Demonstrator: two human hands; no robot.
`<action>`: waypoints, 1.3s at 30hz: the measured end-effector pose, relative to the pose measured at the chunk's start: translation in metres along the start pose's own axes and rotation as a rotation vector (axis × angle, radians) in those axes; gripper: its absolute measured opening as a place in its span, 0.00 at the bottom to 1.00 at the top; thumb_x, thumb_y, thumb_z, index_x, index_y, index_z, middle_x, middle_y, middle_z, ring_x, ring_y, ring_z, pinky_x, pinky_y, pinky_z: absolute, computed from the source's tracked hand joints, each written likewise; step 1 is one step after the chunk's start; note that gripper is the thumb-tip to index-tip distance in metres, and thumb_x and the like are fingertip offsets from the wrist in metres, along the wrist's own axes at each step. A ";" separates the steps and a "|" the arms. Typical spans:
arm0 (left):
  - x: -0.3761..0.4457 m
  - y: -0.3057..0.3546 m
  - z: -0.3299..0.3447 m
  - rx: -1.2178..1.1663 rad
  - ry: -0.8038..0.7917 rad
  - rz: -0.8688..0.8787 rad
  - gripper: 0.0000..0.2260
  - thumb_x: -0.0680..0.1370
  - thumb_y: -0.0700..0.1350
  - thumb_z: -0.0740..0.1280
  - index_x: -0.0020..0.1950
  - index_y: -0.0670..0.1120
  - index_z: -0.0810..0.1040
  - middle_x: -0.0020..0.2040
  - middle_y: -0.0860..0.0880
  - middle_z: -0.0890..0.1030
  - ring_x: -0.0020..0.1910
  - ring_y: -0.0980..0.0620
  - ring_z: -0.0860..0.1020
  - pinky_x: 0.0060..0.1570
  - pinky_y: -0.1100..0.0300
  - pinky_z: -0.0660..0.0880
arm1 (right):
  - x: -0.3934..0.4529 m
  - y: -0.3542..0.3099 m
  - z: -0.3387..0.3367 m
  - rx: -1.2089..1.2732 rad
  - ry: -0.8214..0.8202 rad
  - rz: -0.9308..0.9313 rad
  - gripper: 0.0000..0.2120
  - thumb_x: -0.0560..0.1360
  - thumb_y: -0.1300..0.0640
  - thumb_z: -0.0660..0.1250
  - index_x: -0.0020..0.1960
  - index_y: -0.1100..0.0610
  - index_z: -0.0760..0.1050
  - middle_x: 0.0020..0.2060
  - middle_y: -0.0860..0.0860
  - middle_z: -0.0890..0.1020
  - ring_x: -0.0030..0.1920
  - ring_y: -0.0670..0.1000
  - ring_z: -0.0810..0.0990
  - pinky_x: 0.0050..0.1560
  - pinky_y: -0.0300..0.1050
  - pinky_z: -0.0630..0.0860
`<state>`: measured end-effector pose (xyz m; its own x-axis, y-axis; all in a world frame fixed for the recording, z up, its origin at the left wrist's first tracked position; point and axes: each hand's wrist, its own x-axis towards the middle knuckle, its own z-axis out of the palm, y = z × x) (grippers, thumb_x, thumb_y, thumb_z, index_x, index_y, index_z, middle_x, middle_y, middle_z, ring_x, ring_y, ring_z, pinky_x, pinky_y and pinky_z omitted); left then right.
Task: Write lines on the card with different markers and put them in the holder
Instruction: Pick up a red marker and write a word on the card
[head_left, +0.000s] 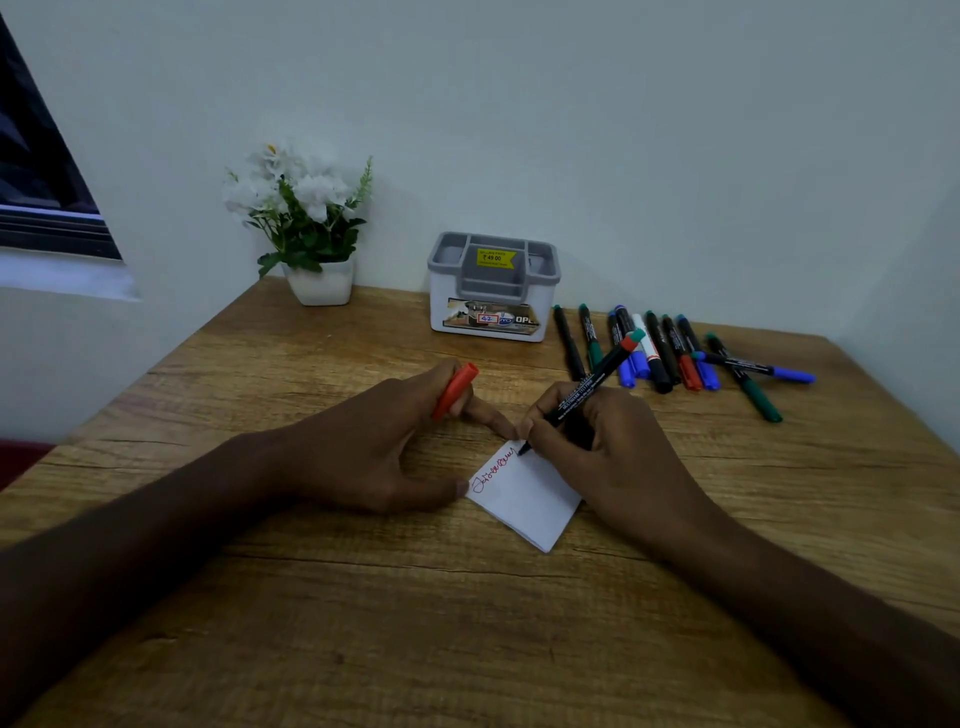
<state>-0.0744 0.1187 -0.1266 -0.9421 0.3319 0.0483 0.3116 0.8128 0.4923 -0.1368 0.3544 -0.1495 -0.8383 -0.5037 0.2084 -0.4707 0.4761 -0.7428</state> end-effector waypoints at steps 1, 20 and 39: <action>0.000 0.000 0.000 0.004 -0.001 0.004 0.34 0.75 0.55 0.75 0.74 0.46 0.62 0.58 0.64 0.72 0.58 0.71 0.68 0.51 0.75 0.70 | 0.000 -0.001 0.000 0.022 -0.012 -0.001 0.07 0.82 0.51 0.69 0.46 0.48 0.83 0.41 0.46 0.86 0.43 0.46 0.83 0.36 0.39 0.75; 0.006 -0.009 0.011 0.010 0.092 0.090 0.13 0.85 0.60 0.50 0.59 0.59 0.70 0.45 0.59 0.75 0.46 0.57 0.75 0.43 0.63 0.69 | 0.001 -0.001 -0.005 0.695 0.157 -0.017 0.07 0.78 0.56 0.67 0.50 0.59 0.81 0.41 0.63 0.87 0.36 0.53 0.82 0.40 0.44 0.81; 0.005 -0.004 0.017 0.174 0.173 0.138 0.12 0.85 0.62 0.47 0.58 0.61 0.68 0.47 0.59 0.75 0.45 0.59 0.73 0.43 0.58 0.74 | 0.000 -0.013 -0.003 0.521 -0.028 0.030 0.09 0.71 0.47 0.72 0.46 0.51 0.86 0.36 0.43 0.89 0.39 0.38 0.86 0.38 0.28 0.77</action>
<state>-0.0785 0.1251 -0.1434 -0.8919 0.3704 0.2597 0.4408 0.8405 0.3152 -0.1318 0.3508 -0.1379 -0.8383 -0.5177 0.1707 -0.2416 0.0722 -0.9677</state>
